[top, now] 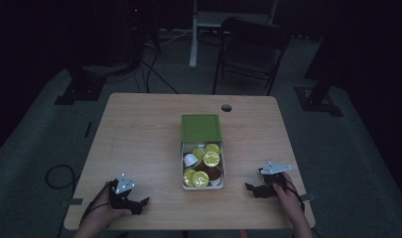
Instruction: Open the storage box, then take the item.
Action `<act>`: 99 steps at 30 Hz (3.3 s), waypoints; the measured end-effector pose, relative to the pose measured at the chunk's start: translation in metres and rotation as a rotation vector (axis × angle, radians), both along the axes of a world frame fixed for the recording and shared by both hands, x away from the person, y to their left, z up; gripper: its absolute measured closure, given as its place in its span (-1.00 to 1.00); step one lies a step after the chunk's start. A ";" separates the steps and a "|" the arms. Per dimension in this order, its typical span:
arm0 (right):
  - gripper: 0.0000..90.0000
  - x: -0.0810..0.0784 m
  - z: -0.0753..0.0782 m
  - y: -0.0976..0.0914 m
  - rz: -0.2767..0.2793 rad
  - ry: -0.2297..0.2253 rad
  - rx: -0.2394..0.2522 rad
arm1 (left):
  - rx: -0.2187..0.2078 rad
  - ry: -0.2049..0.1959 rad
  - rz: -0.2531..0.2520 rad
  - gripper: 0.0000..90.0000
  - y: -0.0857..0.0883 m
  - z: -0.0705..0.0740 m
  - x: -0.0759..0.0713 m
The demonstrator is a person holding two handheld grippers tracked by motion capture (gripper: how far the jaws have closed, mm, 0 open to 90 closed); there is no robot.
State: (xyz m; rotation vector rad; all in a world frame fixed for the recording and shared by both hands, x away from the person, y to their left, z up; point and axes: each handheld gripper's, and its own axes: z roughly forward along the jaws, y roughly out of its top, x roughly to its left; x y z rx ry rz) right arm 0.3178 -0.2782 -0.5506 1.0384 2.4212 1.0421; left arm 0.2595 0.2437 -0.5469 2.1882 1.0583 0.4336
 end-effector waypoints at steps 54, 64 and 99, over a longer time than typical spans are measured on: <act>-0.73 0.000 0.000 0.000 0.000 0.001 0.000 | -0.003 -0.057 -0.062 -0.87 -0.022 0.040 0.006; -0.73 0.000 0.000 0.000 -0.001 0.001 0.001 | -0.029 -0.075 -0.118 -0.87 -0.044 0.048 0.000; -0.73 0.000 0.000 0.000 0.000 0.001 0.000 | -0.115 -0.100 -0.398 -0.84 -0.113 0.078 -0.022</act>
